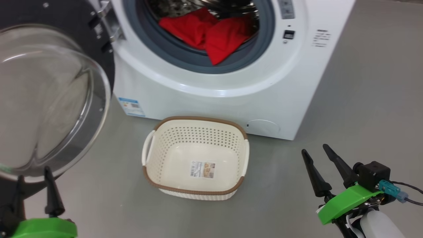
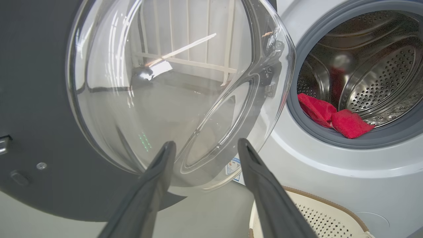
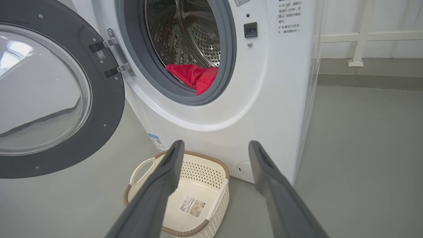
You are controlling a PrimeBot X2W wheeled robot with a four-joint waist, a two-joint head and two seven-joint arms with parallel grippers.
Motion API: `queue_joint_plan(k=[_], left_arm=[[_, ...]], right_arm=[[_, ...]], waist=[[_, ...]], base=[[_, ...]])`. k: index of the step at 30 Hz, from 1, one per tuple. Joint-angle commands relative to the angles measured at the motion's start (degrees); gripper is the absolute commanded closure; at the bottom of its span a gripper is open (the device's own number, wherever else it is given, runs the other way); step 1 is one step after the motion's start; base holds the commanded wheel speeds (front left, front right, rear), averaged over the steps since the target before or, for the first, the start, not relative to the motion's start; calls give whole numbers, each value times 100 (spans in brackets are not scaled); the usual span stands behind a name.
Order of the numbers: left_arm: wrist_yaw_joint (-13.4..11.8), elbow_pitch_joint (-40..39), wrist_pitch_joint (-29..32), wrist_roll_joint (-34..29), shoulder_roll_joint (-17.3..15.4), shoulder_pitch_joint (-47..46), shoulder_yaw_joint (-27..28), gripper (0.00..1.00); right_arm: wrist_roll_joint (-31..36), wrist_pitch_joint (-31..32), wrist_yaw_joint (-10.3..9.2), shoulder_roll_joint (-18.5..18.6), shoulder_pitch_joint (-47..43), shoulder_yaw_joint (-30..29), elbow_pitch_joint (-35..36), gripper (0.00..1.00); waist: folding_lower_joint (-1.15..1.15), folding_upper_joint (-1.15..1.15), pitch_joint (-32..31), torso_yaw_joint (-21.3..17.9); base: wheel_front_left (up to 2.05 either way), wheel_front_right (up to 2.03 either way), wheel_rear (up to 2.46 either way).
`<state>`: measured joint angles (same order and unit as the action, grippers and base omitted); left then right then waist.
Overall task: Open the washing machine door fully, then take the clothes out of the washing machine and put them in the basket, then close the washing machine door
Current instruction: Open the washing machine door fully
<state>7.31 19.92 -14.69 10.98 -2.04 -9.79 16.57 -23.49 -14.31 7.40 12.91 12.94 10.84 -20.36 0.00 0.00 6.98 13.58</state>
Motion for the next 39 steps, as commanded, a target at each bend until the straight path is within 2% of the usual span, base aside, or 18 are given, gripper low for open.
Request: queue_joint_plan(k=[1,9,21,28,39], left_arm=[[16,-171,-31,56,-173,1,119,0],[17,-334,-31,275,-215,232,-499,0],[17,-521,-31,702,-461,358,-1525,0],[17,-633,-31,722,-441,447,-1639,0],[17,-699,-31,725,-419,488,-1697,0]], right_arm=[[-19,-69,9,36,10,92,131,0],[-2,-69,9,56,-76,-74,146,0],[5,-69,9,34,-35,-275,191,0],[19,-69,9,26,-40,-417,218,0],[51,-69,9,18,-133,-556,257,0]], waist=[[0,0,-46,-197],[0,0,-82,-702],[0,0,-15,-1423],[0,0,-12,-1726],[0,0,-58,-1825]], base=[[0,0,0],[0,0,0],[0,0,0],[0,0,0],[0,0,0]])
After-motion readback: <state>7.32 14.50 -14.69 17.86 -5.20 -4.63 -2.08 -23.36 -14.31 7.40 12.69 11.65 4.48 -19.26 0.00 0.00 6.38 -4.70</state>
